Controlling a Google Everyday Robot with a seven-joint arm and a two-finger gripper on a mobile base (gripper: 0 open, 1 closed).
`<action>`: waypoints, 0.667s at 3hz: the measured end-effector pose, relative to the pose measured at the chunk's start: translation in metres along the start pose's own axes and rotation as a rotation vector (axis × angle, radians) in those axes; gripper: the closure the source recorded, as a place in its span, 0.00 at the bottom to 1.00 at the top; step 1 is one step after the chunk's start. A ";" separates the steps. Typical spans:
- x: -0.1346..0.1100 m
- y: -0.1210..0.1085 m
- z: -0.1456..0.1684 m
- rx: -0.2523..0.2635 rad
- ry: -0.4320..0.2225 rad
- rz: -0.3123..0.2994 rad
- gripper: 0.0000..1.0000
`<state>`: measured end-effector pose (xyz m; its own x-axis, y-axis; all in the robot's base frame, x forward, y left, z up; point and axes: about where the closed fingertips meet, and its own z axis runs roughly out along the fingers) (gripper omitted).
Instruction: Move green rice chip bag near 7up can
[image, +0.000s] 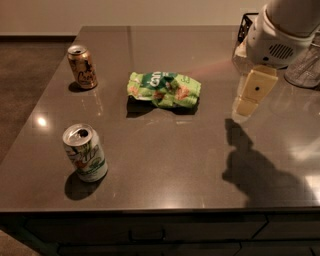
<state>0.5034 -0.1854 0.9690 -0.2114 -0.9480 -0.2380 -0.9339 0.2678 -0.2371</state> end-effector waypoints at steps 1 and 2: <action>-0.029 -0.031 0.029 -0.015 -0.035 0.005 0.00; -0.060 -0.055 0.068 -0.040 -0.069 0.032 0.00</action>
Offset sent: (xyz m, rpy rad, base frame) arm 0.1336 0.0895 -0.0667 0.1408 0.0550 -0.0317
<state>0.5870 -0.1313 0.9320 -0.2219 -0.9246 -0.3098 -0.9381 0.2890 -0.1908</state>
